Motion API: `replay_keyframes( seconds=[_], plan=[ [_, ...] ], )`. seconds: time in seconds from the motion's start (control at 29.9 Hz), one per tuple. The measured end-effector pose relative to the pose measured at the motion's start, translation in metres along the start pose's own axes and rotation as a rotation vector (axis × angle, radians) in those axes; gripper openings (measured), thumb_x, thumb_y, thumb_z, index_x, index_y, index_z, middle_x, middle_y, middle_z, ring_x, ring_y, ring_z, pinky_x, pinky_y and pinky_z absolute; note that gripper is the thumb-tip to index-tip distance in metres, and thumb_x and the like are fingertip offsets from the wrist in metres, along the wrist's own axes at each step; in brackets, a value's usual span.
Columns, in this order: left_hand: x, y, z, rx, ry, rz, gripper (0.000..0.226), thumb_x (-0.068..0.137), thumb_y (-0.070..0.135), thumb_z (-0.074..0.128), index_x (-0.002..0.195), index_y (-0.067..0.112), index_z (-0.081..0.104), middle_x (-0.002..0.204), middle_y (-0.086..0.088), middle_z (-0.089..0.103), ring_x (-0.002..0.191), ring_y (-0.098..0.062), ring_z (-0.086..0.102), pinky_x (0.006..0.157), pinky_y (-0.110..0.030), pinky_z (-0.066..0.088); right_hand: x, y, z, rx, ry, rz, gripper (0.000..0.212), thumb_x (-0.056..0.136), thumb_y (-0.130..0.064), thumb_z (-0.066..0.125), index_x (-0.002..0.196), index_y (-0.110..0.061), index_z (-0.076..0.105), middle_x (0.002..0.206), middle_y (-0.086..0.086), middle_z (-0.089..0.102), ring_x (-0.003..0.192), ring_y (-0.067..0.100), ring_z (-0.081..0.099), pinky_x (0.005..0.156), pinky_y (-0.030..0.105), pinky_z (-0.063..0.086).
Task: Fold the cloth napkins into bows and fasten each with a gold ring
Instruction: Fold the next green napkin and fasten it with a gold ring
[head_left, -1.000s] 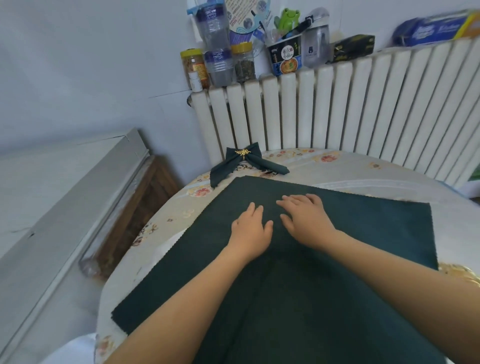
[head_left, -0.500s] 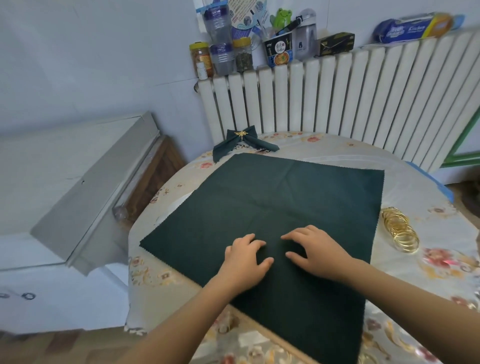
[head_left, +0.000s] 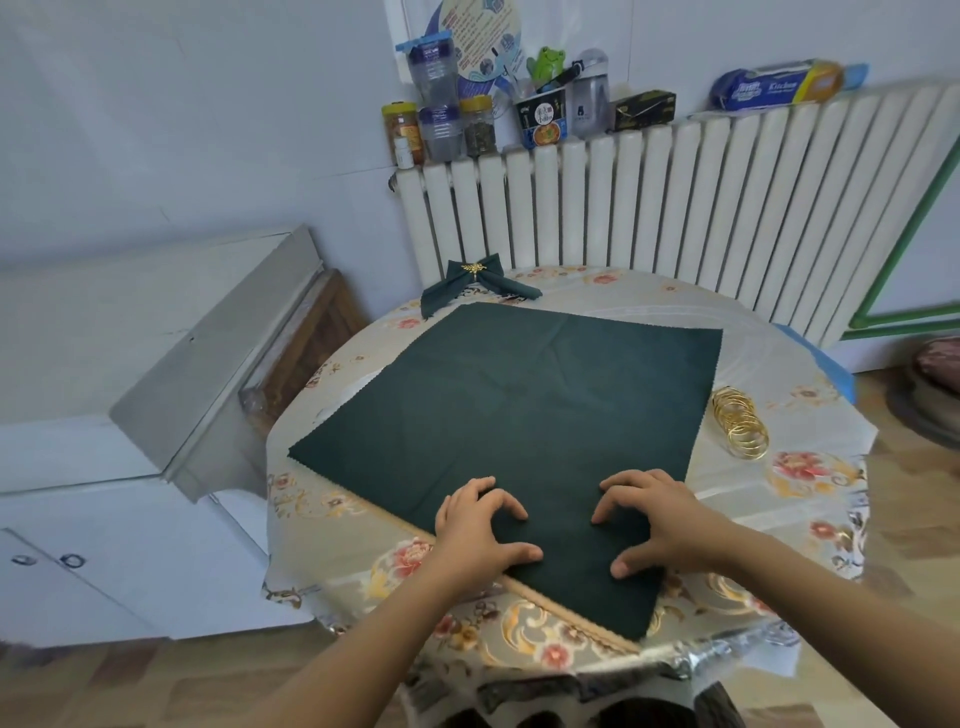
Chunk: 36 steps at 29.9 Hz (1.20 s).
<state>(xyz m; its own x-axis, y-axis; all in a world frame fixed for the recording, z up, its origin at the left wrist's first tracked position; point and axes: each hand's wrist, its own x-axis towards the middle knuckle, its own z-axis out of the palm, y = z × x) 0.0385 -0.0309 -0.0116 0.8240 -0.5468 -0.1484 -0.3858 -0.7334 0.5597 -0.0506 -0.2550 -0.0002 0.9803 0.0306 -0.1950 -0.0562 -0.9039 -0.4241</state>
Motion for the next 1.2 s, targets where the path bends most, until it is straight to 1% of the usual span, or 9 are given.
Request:
replay_keyframes(
  seconds=[0.07, 0.17, 0.37, 0.5, 0.63, 0.8, 0.87, 1.0, 1.2],
  plan=[
    [-0.001, 0.003, 0.002, -0.022, 0.057, 0.012, 0.024, 0.072, 0.044, 0.076, 0.076, 0.045, 0.053, 0.138, 0.014, 0.037, 0.136, -0.011, 0.023, 0.113, -0.034, 0.012, 0.001, -0.001, 0.005, 0.043, 0.088, 0.023, 0.027, 0.069, -0.048, 0.077, 0.078, -0.048, 0.051, 0.134, -0.017, 0.042, 0.126, 0.012, 0.03, 0.104, 0.031, 0.027],
    [-0.003, 0.008, 0.002, -0.024, 0.12, 0.026, 0.019, 0.076, 0.038, 0.074, 0.069, 0.041, 0.057, 0.131, 0.015, 0.045, 0.13, -0.007, 0.031, 0.109, -0.033, 0.015, 0.002, -0.006, 0.008, 0.049, 0.173, 0.056, 0.025, 0.074, -0.043, 0.074, 0.064, -0.044, 0.052, 0.128, -0.016, 0.05, 0.12, 0.012, 0.037, 0.1, 0.029, 0.031],
    [-0.004, 0.012, -0.003, -0.01, 0.11, 0.038, 0.005, 0.08, 0.04, 0.07, 0.079, 0.037, 0.067, 0.127, 0.015, 0.052, 0.124, -0.005, 0.039, 0.106, -0.034, 0.023, 0.005, -0.012, 0.001, 0.017, 0.211, 0.087, 0.008, 0.08, -0.042, 0.07, 0.076, -0.037, 0.065, 0.121, -0.014, 0.059, 0.113, 0.013, 0.048, 0.094, 0.027, 0.036],
    [-0.009, 0.017, -0.007, -0.031, -0.13, 0.156, 0.036, 0.074, 0.043, 0.075, 0.106, 0.039, 0.058, 0.116, 0.02, 0.054, 0.112, -0.001, 0.047, 0.095, -0.021, 0.039, 0.009, -0.015, -0.006, 0.178, 0.177, 0.159, 0.01, 0.084, -0.036, 0.067, 0.076, -0.031, 0.063, 0.101, -0.007, 0.065, 0.095, 0.01, 0.059, 0.085, 0.026, 0.048],
    [-0.014, 0.021, -0.005, 0.033, -0.152, 0.284, 0.038, 0.074, 0.031, 0.075, 0.105, 0.039, 0.054, 0.108, 0.02, 0.051, 0.103, 0.002, 0.047, 0.09, -0.018, 0.041, 0.009, -0.016, -0.005, 0.078, 0.15, 0.122, 0.01, 0.083, -0.038, 0.068, 0.076, -0.031, 0.062, 0.099, -0.008, 0.06, 0.094, 0.01, 0.054, 0.089, 0.033, 0.048],
    [-0.01, 0.012, -0.009, 0.037, -0.159, 0.378, 0.019, 0.078, 0.022, 0.074, 0.097, 0.027, 0.072, 0.107, 0.01, 0.063, 0.112, 0.001, 0.053, 0.097, -0.018, 0.041, -0.005, -0.012, 0.001, 0.03, 0.162, 0.049, 0.007, 0.084, -0.035, 0.066, 0.079, -0.035, 0.062, 0.105, -0.011, 0.057, 0.105, 0.011, 0.048, 0.096, 0.033, 0.041],
    [-0.007, 0.012, -0.012, 0.007, -0.178, 0.373, 0.014, 0.079, 0.023, 0.074, 0.093, 0.025, 0.076, 0.106, 0.01, 0.068, 0.113, 0.005, 0.052, 0.098, -0.013, 0.039, -0.012, -0.009, 0.002, 0.057, 0.151, -0.013, 0.004, 0.084, -0.038, 0.067, 0.086, -0.035, 0.069, 0.11, -0.014, 0.058, 0.107, 0.002, 0.047, 0.096, 0.025, 0.038],
    [-0.002, 0.014, -0.016, -0.069, -0.25, 0.273, 0.013, 0.083, 0.027, 0.07, 0.095, 0.027, 0.076, 0.104, 0.012, 0.07, 0.109, 0.01, 0.054, 0.1, -0.018, 0.04, -0.03, -0.009, -0.003, 0.279, 0.028, -0.091, 0.016, 0.083, -0.038, 0.067, 0.097, -0.033, 0.072, 0.114, -0.017, 0.057, 0.097, -0.032, 0.036, 0.081, -0.006, 0.025],
    [-0.002, 0.011, -0.018, -0.136, -0.337, 0.216, 0.015, 0.09, 0.03, 0.062, 0.099, 0.025, 0.074, 0.106, 0.021, 0.063, 0.11, 0.006, 0.053, 0.096, -0.016, 0.039, -0.045, 0.004, -0.007, 0.479, -0.063, -0.035, 0.024, 0.075, -0.052, 0.062, 0.097, -0.045, 0.07, 0.125, -0.02, 0.055, 0.12, -0.014, 0.037, 0.099, 0.016, 0.027]
  ],
)
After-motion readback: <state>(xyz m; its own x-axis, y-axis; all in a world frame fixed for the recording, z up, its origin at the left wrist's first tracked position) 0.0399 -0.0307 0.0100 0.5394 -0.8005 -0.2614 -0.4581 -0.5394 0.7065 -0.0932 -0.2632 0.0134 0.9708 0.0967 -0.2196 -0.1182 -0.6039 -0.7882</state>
